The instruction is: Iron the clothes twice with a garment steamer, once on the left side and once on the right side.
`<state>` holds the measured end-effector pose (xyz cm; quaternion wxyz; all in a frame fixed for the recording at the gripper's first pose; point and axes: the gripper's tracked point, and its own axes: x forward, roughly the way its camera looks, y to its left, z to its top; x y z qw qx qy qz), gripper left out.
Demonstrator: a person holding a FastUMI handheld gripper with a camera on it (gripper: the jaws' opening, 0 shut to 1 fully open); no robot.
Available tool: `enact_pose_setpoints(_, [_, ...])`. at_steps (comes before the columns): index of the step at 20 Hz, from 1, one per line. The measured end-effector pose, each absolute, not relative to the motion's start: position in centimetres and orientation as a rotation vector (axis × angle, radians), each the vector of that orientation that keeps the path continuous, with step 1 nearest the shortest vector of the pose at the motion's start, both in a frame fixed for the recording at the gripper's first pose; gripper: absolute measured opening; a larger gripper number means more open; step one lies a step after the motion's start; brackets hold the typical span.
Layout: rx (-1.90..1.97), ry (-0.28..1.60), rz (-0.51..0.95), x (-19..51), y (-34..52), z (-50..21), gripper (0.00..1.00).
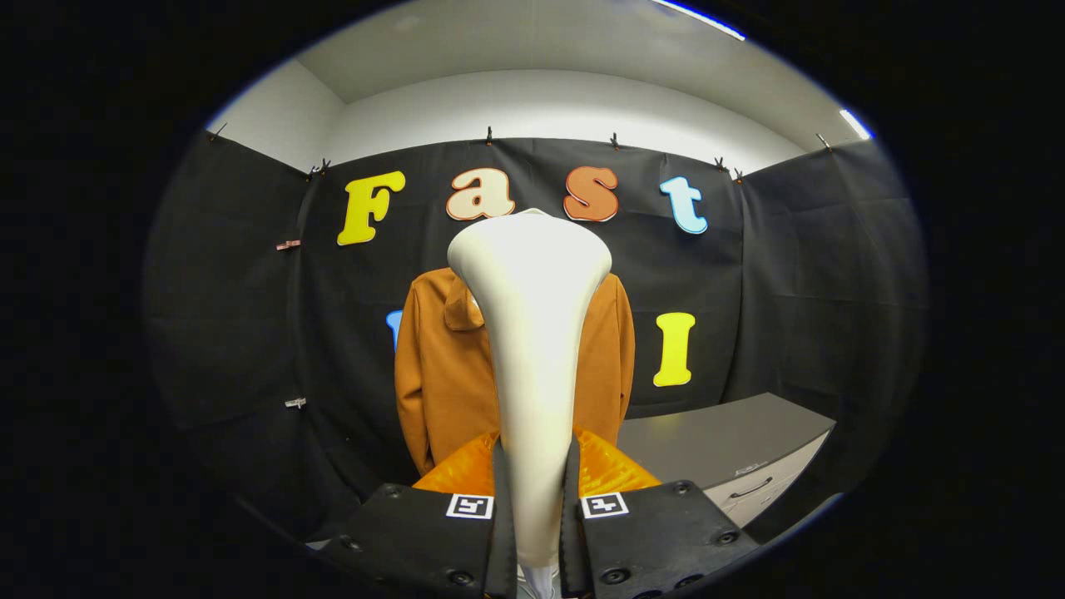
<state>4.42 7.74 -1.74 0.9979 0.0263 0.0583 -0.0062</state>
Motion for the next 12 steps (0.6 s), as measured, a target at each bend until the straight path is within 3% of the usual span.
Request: enact_pose_setpoints(12, [0.050, 0.113, -0.007, 4.56, 7.61, -1.79, 0.24])
